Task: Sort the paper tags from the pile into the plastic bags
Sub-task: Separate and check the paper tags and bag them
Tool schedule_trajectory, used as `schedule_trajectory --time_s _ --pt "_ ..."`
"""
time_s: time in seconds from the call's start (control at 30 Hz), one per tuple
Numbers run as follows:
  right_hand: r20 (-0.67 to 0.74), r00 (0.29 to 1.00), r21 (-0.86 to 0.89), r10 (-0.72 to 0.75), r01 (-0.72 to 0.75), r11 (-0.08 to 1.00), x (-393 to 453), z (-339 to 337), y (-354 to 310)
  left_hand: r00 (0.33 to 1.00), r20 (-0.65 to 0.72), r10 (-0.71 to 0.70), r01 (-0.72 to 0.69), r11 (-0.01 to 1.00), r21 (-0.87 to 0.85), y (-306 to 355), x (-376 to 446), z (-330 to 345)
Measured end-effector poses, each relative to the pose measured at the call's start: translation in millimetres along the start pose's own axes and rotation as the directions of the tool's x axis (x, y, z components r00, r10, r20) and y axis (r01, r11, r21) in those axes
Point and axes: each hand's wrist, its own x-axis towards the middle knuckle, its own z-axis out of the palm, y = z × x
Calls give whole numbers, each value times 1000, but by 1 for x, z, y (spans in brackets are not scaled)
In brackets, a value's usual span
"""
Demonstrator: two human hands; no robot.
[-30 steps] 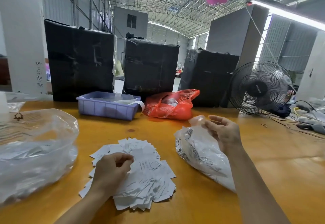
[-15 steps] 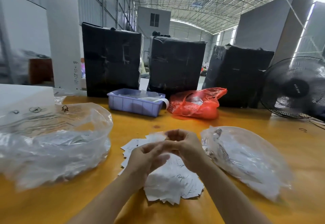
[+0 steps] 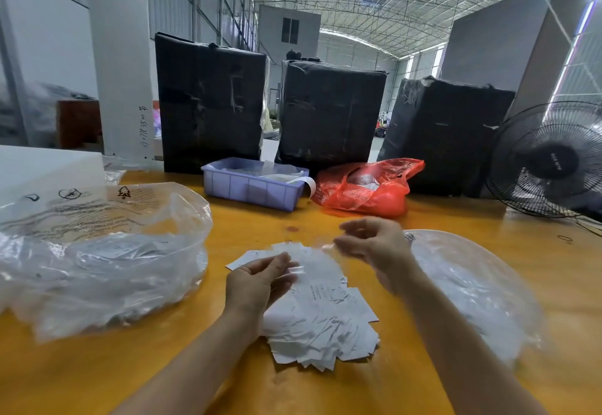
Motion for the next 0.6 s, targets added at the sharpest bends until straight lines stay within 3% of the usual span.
schedule_trajectory --time_s 0.07,0.13,0.23,0.3,0.37,0.5,0.53,0.6 --pt "-152 983 -54 -102 95 994 5 -29 -12 1000 1 -1 1 1000 -1 0 1 -2" --pt "-363 908 -234 -208 128 964 11 -67 -17 1000 3 -7 7 1000 2 -1 1 -2" --pt "-540 807 -529 -241 -102 843 13 -126 -4 1000 -13 -4 5 1000 26 -3 2 -3" --pt "-579 803 -635 -141 -336 695 12 -148 12 1000 -31 -4 5 999 33 -4 3 -4" --pt "-569 821 -716 -45 -468 518 13 -156 32 999 -40 3 -1 999 49 -4 4 -4" --pt "-476 877 -833 71 -475 284 16 -147 47 998 -48 47 -40 991 128 -3 4 -6" --pt "-480 876 -843 46 -475 253 16 -142 40 997 -55 57 -49 988 147 -3 4 -6" --pt "-504 851 -851 -147 -460 254 16 -128 17 995 -74 74 -60 983 171 -2 4 -7"
